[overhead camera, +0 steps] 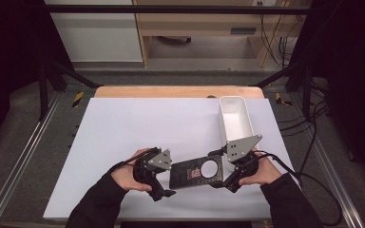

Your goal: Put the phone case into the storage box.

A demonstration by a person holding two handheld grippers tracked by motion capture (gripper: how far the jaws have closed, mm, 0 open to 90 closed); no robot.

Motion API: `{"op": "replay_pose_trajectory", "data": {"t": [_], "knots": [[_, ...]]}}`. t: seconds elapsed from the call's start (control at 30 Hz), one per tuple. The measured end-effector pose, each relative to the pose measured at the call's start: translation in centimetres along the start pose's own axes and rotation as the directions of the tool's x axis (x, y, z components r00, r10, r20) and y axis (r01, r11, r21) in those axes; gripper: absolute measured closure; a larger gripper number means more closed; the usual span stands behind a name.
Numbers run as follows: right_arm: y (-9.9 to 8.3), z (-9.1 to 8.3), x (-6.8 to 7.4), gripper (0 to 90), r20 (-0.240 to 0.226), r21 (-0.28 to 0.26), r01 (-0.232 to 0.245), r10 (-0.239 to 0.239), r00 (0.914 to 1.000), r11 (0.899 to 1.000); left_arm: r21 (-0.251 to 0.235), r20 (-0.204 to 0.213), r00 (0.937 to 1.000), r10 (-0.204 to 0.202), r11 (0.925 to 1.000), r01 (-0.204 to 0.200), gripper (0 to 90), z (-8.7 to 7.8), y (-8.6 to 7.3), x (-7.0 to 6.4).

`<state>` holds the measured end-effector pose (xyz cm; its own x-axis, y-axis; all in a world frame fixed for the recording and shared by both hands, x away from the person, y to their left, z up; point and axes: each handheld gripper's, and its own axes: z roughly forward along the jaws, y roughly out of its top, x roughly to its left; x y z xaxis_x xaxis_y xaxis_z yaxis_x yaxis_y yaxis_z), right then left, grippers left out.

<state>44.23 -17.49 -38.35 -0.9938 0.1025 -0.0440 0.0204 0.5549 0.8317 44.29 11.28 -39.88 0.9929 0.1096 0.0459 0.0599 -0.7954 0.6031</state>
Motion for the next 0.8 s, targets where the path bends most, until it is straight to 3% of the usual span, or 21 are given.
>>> {"op": "replay_pose_trajectory", "data": {"t": [0.3,0.8], "knots": [[1.0,0.5,-0.1,12.2,-0.024,0.076,0.016,-0.014,0.9996,0.997,0.031,0.002,1.0000,0.004,0.9995,-0.004,0.0,0.5,0.2,-0.1],[2.4,1.5,-0.1,12.2,-0.040,0.189,0.034,-0.027,0.9988,0.981,0.084,0.018,0.9998,0.011,0.9964,-0.013,0.0,1.8,1.0,-0.2]]}}
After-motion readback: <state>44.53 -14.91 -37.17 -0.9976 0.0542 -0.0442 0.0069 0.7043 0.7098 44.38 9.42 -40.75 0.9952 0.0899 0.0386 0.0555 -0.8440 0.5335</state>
